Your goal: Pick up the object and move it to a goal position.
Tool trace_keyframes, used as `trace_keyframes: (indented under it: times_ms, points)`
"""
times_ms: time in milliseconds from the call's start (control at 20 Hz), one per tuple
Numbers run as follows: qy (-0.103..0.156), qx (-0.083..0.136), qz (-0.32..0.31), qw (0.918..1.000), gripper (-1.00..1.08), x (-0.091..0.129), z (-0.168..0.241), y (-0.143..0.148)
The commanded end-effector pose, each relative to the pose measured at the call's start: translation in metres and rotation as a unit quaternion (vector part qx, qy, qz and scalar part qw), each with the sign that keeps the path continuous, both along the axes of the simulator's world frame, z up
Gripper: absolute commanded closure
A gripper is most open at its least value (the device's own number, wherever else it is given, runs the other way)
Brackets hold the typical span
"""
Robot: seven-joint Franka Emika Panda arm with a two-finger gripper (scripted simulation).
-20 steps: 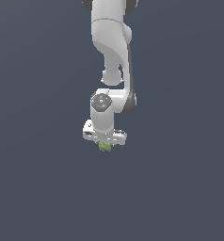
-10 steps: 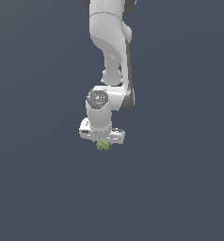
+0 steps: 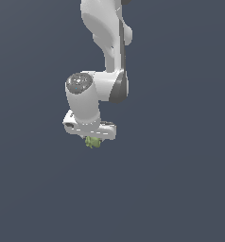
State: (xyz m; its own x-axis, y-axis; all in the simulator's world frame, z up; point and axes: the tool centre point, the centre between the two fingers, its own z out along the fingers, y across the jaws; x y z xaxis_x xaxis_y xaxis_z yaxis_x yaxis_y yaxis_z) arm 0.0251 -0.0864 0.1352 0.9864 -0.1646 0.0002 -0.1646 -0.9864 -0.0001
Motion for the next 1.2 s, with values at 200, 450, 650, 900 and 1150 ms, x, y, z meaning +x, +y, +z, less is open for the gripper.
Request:
trace_keyframes:
  times_ms: [200,450,650,900,1150]
  points:
    - [0.0,0.0,0.0,1.0,1.08,0.015,0.063,-0.035]
    - [0.0,0.0,0.0,1.0,1.08,0.027,0.107,-0.061]
    - [0.0,0.0,0.0,1.0,1.08,0.035,0.132,-0.075]
    - [0.0,0.0,0.0,1.0,1.08,0.042,0.152,-0.087]
    - [0.0,0.0,0.0,1.0,1.08,0.045,0.162,-0.093]
